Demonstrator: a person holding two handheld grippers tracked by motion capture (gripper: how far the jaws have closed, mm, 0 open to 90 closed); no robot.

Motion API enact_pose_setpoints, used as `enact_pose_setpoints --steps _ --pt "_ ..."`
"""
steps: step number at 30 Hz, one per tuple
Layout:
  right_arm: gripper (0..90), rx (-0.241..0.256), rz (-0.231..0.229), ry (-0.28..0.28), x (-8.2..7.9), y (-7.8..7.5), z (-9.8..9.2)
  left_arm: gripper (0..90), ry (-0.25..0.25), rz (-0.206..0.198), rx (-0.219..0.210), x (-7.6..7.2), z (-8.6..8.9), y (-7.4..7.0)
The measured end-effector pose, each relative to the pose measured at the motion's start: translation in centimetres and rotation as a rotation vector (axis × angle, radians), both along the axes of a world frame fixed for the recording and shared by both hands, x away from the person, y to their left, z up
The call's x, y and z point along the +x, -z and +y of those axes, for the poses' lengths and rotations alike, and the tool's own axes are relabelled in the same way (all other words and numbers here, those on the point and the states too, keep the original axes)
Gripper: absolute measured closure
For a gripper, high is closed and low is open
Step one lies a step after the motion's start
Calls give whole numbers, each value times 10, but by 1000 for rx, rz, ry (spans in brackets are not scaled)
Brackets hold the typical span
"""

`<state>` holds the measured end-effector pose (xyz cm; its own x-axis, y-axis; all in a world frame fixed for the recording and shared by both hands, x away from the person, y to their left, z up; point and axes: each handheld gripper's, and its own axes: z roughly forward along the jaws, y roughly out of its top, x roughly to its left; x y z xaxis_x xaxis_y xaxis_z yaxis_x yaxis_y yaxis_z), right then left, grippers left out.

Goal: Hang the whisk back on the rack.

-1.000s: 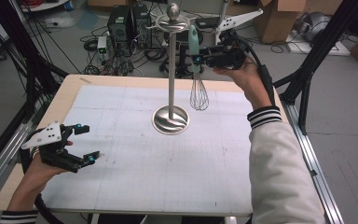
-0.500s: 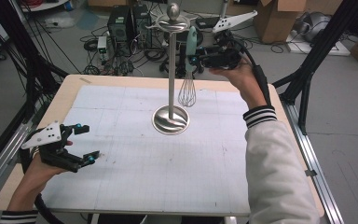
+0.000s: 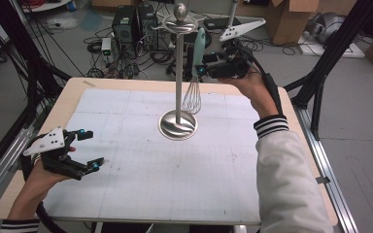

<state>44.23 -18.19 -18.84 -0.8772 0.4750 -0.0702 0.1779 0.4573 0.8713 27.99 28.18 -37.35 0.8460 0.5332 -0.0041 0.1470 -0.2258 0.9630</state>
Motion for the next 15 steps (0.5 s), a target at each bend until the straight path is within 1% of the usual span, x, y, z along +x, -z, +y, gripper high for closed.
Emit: enact_pose_setpoints --steps 3,4,5,6,8,10,12,13,14,15 --pt "356 12 12 -9 -9 4 -3 17 6 -5 -4 -1 0 -1" --pt "312 11 -1 -27 -12 6 -4 17 6 -5 -5 -1 -1 -1" --pt "266 5 13 -30 -16 8 -6 17 8 -6 -5 -1 -1 -1" --pt "236 -4 4 -36 -19 11 -7 17 9 -6 -5 0 -1 0" --pt "161 -5 16 -39 -26 18 -11 17 11 -7 -11 -1 0 -1" --pt "127 -5 27 -34 -34 24 -14 17 8 -9 -24 -1 1 -1" --pt "61 3 13 -42 -42 30 -17 17 9 -10 -26 -1 2 -2" --pt "29 4 14 -39 -45 33 -18 17 6 -11 -29 -1 3 -2" --pt "4 8 0 -43 -50 37 -20 17 4 -12 -29 -1 3 -2" --pt "4 12 -10 -48 -53 40 -22 17 5 -10 -29 -1 3 -2"
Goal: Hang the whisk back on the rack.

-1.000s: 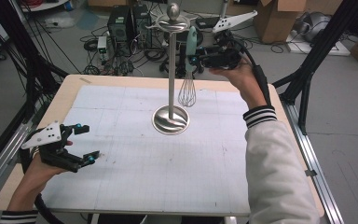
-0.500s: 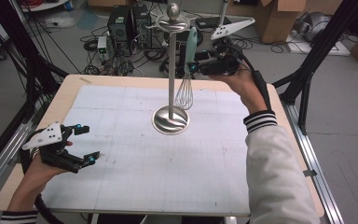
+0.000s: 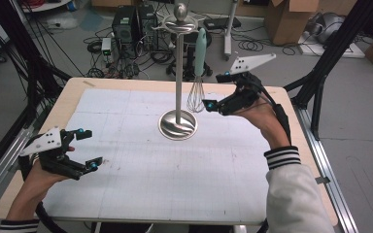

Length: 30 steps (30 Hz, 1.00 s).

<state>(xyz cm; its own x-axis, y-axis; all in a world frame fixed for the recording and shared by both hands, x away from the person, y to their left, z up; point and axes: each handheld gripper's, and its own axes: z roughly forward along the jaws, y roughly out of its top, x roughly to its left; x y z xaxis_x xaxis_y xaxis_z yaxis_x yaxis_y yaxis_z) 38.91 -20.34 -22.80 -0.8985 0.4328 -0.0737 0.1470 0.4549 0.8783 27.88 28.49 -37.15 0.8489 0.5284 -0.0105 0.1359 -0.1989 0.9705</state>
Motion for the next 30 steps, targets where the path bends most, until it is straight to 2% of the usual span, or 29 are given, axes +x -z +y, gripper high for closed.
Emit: enact_pose_setpoints --steps 4,8,10,13,16,18,24,30 --pt "2 3 -3 2 -17 14 -8 17 0 -4 2 -1 -1 0" --pt "1 41 -4 15 -34 32 -17 17 -2 -6 1 -2 -1 -1" --pt "1 66 8 22 -42 43 -23 17 -2 -10 2 -4 -2 -1" --pt "1 71 22 40 -56 64 -32 17 0 -14 8 -6 -3 -2" --pt "1 83 26 63 -66 80 -40 17 1 -21 8 -10 -3 -2" --pt "1 109 26 75 -73 92 -46 17 -2 -23 1 -12 -2 -2" --pt "1 152 -2 106 -90 119 -59 17 -14 -8 -15 -16 6 4" --pt "2 215 -33 131 -106 137 -74 17 -26 -11 -27 -18 12 7"
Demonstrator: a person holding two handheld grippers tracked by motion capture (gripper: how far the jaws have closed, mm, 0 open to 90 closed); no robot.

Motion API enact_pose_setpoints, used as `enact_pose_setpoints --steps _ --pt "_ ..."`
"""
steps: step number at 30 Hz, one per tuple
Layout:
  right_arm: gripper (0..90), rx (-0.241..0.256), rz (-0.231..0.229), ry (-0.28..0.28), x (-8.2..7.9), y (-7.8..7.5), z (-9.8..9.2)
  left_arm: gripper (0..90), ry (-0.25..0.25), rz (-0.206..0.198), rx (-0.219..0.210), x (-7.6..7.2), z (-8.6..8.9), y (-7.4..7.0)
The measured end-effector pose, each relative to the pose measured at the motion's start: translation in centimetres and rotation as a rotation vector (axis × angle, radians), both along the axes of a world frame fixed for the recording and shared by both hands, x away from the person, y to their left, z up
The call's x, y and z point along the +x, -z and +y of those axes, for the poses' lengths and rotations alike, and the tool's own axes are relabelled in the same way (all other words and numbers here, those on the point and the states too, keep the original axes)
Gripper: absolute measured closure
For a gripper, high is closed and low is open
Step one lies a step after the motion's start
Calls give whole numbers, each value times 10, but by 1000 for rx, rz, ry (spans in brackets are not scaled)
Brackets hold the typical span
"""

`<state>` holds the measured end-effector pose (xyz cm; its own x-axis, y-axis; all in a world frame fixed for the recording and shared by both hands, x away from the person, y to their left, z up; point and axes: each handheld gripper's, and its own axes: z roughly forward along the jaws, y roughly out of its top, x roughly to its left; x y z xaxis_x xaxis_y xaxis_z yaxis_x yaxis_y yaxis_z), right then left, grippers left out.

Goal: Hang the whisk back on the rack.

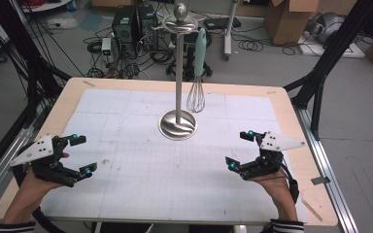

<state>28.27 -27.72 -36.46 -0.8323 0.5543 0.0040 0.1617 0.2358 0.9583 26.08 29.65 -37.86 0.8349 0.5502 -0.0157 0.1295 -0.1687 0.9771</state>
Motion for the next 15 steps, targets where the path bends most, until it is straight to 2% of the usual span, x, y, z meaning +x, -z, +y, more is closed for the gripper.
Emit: enact_pose_setpoints --steps 6,8,11,15 --pt "1 37 -28 9 -14 13 -9 17 -3 1 5 1 0 3" --pt "2 34 -10 16 -15 17 -11 17 -6 -3 13 0 0 3" --pt "2 58 -17 26 -18 18 -14 17 0 -6 15 0 -1 3" --pt "2 51 -13 34 -19 19 -13 17 -1 -7 15 -1 -2 3"
